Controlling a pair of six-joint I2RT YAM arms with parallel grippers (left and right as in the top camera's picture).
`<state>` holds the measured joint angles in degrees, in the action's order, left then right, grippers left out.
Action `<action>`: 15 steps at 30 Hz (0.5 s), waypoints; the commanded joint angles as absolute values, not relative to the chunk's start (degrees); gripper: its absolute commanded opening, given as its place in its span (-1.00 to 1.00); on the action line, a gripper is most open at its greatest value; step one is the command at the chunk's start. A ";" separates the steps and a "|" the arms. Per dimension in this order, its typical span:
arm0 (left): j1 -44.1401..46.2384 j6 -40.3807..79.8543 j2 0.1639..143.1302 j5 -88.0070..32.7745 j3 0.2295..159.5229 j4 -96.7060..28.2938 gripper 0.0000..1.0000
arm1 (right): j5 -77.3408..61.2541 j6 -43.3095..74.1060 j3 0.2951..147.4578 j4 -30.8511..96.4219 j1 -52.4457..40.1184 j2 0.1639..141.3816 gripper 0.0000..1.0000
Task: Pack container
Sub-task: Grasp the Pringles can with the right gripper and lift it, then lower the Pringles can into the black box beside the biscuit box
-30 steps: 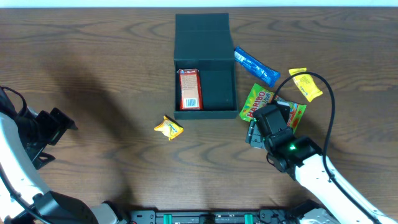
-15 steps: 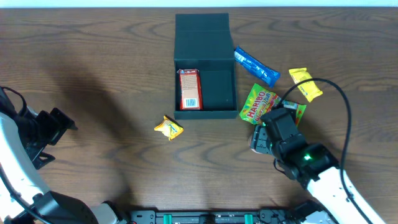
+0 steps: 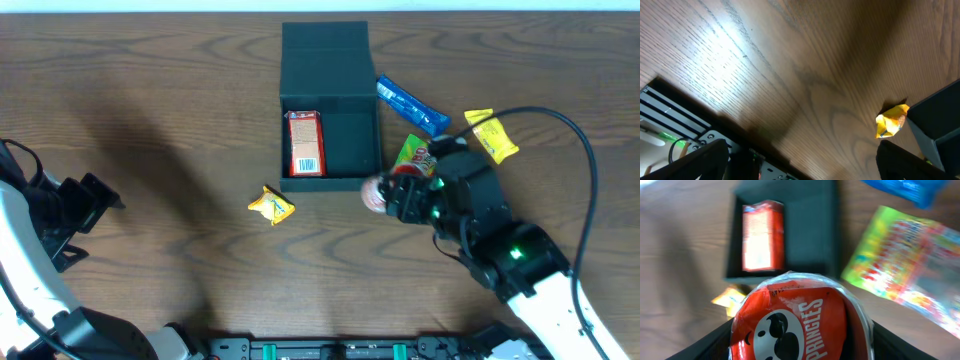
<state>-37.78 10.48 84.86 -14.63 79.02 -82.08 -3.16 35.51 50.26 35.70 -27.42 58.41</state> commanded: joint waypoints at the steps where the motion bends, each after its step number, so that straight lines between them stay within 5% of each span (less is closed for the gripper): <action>1: -38.00 10.48 84.66 -14.41 79.66 -82.24 0.91 | -11.55 36.34 51.44 31.16 -26.96 61.45 0.43; 9: -38.00 10.48 84.66 -14.41 79.66 -82.26 0.91 | -26.24 34.72 51.44 12.05 -23.81 74.70 0.47; 15: -38.00 10.48 84.66 -14.44 79.66 -82.24 0.91 | -31.38 27.18 54.92 15.31 -18.68 82.21 0.42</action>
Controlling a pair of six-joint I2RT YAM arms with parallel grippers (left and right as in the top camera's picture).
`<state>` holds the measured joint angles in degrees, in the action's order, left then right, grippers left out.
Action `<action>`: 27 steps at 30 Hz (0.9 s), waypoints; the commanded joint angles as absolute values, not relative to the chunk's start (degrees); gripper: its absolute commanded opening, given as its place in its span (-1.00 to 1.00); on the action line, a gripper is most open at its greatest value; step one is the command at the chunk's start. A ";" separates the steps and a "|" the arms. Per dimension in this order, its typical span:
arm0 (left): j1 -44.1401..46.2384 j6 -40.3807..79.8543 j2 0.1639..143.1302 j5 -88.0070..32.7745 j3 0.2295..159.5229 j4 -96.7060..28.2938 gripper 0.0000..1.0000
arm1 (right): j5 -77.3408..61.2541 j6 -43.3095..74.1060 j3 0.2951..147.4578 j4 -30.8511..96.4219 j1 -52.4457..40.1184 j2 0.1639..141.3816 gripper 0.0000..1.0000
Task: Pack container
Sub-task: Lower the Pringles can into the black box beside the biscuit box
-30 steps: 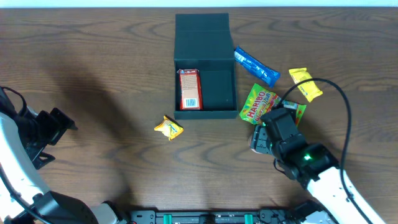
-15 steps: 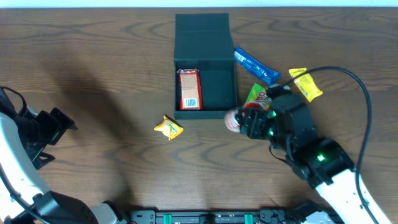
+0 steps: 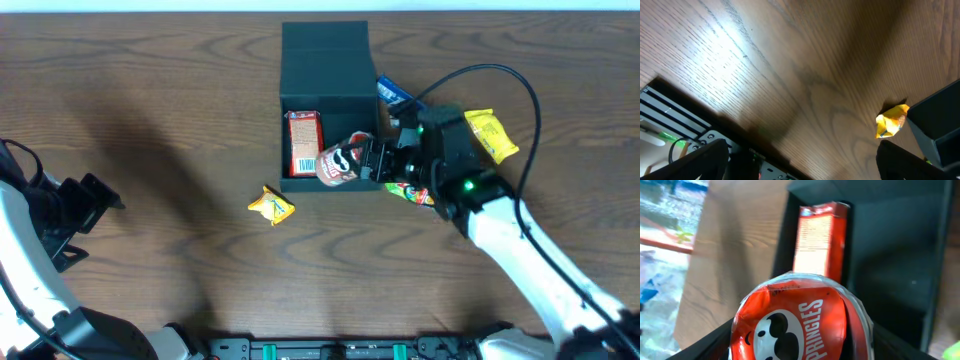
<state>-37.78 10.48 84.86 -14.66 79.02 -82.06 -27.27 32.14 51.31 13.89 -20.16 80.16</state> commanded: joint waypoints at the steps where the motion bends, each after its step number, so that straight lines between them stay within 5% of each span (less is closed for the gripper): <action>1: -38.00 10.48 84.66 -14.44 79.66 -82.24 0.90 | -31.77 25.36 57.34 18.11 -18.20 83.96 0.43; 10: -38.00 10.48 84.66 -14.41 79.66 -82.24 0.91 | -26.13 8.69 85.86 48.88 -18.35 101.34 0.46; 27: -38.00 10.48 84.66 -14.41 79.66 -82.24 0.90 | -21.23 0.01 105.16 62.26 -19.29 118.32 0.39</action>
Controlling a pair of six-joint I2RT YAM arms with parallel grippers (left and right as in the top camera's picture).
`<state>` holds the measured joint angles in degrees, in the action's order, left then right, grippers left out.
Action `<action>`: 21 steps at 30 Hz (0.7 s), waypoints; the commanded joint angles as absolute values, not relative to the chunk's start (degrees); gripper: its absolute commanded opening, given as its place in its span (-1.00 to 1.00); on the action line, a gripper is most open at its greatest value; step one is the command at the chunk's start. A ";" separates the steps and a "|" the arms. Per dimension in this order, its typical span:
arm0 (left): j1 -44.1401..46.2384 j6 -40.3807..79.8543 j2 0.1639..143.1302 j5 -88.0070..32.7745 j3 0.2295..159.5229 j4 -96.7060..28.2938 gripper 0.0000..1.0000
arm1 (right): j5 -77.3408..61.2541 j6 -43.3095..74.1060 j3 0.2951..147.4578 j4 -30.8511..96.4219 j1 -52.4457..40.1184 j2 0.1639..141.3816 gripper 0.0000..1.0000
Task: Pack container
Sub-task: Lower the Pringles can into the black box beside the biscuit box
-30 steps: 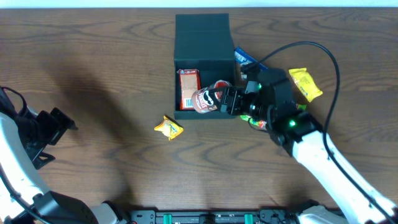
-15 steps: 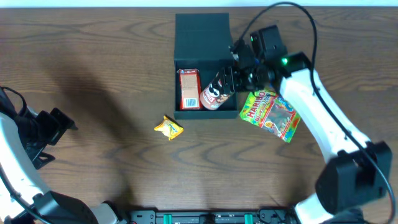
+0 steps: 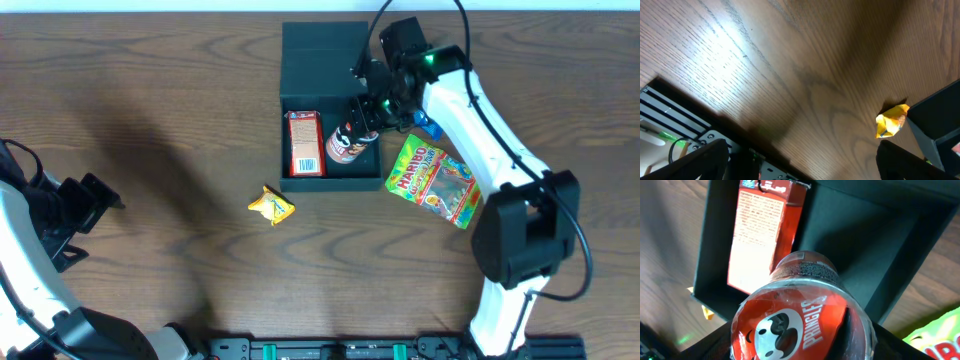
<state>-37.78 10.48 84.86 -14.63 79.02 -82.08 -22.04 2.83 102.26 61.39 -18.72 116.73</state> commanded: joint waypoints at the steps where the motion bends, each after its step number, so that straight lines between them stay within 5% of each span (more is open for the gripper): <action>1: -38.00 10.48 84.66 -14.41 79.66 -82.26 0.90 | -21.26 -0.47 105.60 62.94 -19.40 118.65 0.40; 21: -38.00 10.48 84.66 -14.44 79.66 -82.24 0.91 | -20.91 -7.42 106.02 68.16 -23.33 124.86 0.47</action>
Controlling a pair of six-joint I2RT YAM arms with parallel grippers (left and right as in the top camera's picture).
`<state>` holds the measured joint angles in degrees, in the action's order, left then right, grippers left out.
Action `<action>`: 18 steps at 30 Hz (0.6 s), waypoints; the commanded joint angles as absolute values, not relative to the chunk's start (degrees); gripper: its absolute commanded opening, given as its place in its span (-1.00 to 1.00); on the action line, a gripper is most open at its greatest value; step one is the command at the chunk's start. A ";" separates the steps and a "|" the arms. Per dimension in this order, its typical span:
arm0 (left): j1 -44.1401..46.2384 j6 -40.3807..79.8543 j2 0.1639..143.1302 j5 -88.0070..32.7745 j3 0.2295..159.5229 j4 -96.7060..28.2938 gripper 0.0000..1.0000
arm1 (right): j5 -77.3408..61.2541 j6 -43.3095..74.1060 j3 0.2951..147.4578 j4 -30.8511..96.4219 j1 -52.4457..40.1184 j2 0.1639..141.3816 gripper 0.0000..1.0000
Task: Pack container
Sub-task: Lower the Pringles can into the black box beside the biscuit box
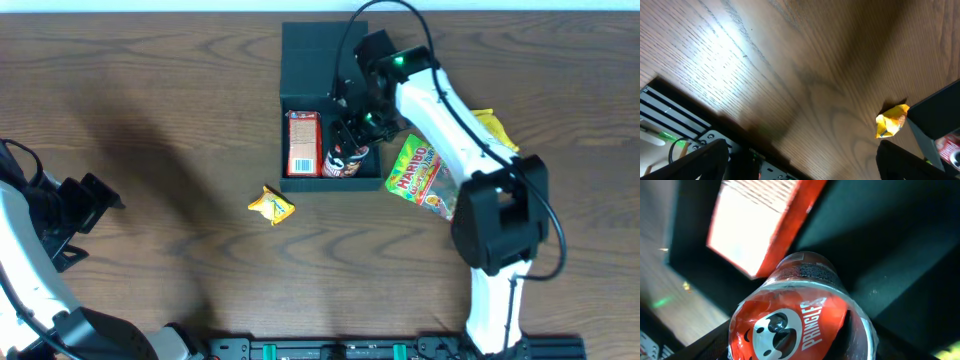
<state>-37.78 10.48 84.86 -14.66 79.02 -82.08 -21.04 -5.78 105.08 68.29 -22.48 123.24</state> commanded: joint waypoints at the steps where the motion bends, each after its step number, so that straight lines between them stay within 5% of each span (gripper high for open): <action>1: -38.00 10.48 84.66 -14.41 79.66 -82.24 0.91 | -20.67 -7.42 106.02 67.92 -23.33 125.36 0.48; 9: -38.00 10.48 84.66 -14.41 79.66 -82.26 0.90 | -19.46 -7.40 106.02 64.23 -23.05 126.45 0.49; 15: -38.00 10.48 84.66 -14.41 79.66 -82.26 0.90 | -21.02 -7.35 106.67 63.96 -23.05 126.45 0.84; 18: -38.00 10.48 84.66 -14.41 79.66 -82.26 0.90 | -24.03 -7.38 109.65 66.48 -23.29 126.43 0.84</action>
